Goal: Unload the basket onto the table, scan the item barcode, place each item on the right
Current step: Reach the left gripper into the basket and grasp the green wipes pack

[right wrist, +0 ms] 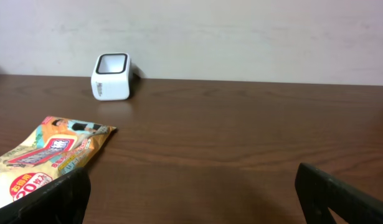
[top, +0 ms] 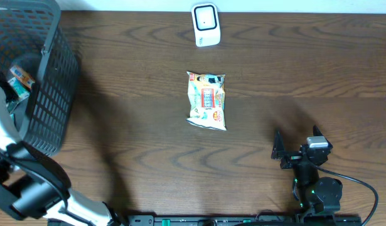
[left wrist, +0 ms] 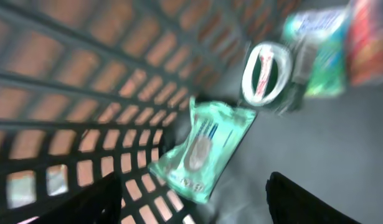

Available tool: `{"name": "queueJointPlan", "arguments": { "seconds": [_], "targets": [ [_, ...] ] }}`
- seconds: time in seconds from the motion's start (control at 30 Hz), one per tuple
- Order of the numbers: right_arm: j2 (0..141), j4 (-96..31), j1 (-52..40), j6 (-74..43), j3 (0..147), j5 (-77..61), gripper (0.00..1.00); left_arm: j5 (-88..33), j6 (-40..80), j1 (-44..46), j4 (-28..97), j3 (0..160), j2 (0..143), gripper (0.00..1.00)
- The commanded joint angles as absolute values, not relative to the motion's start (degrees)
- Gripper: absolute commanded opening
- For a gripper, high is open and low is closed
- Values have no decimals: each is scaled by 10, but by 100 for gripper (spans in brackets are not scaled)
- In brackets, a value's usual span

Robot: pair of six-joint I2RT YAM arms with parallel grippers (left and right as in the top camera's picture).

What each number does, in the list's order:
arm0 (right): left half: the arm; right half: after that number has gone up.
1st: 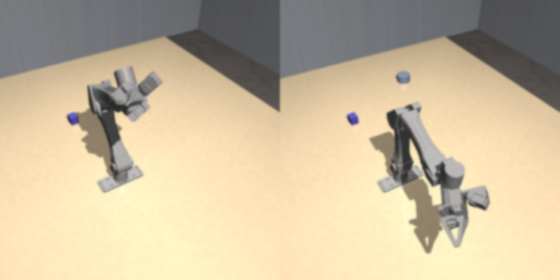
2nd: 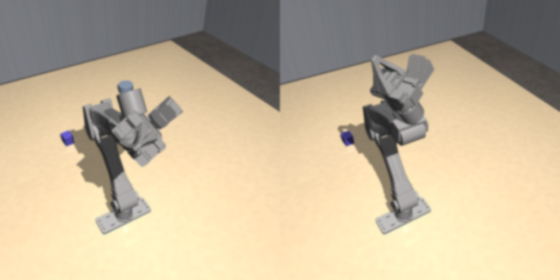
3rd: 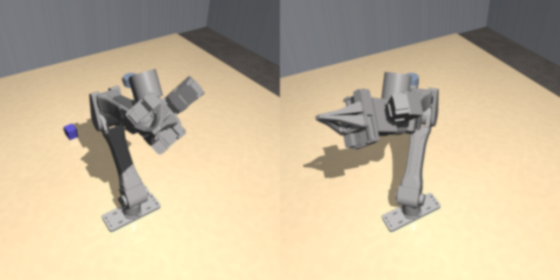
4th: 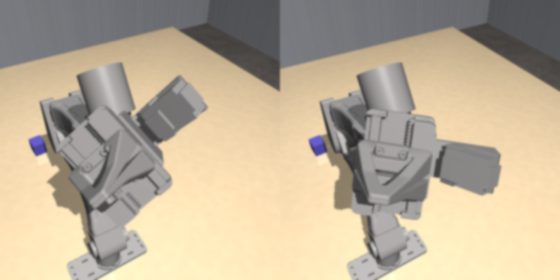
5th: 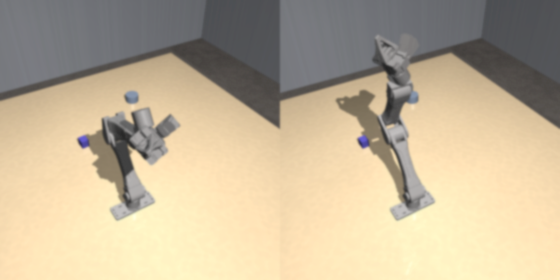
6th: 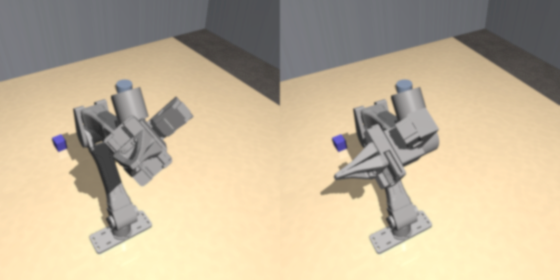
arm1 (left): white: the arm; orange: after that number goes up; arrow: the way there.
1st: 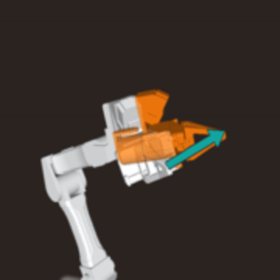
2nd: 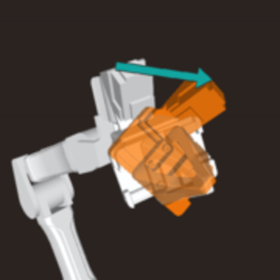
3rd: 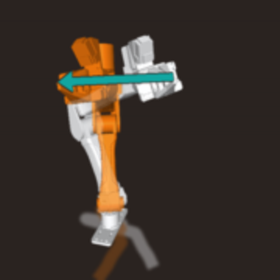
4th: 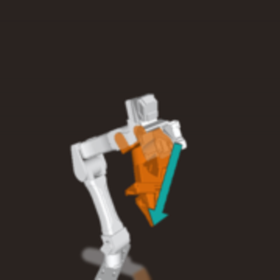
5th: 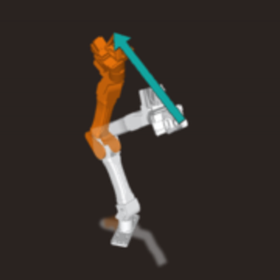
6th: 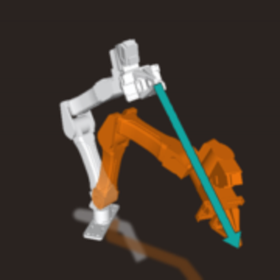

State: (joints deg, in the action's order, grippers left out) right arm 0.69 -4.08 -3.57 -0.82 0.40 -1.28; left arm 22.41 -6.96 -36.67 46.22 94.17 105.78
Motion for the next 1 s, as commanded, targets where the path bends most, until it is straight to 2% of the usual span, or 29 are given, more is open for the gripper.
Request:
{"name": "queueJointPlan", "arguments": {
  "seconds": [0.0, 0.37, 0.73, 0.83, 0.87, 0.9, 0.93, 0.97],
  "targets": [
    [4, -43, -38, -6, 3, -10, 99, 228, -105, -390, 491, 939, 1101, 73],
    [4, -43, -38, -6, 3, -10, 99, 222, -105, -406, 503, 939, 1189, 72],
    [4, -43, -38, -6, 3, -10, 99, 168, -104, -446, 503, 939, 1238, 72],
    [4, -43, -38, -6, 3, -10, 99, 122, -104, -461, 502, 938, 1251, 71],
    [4, -43, -38, -6, 3, -10, 99, 114, -104, -463, 501, 938, 1254, 70],
    [4, -43, -39, -6, 3, -10, 99, 108, -104, -467, 500, 938, 1259, 61],
    [4, -43, -38, -6, 3, -10, 99, 109, -104, -469, 500, 938, 1262, 36],
    [4, -43, -38, -6, 3, -10, 99, 108, -102, -469, 499, 938, 1262, 31]
  ]
}}
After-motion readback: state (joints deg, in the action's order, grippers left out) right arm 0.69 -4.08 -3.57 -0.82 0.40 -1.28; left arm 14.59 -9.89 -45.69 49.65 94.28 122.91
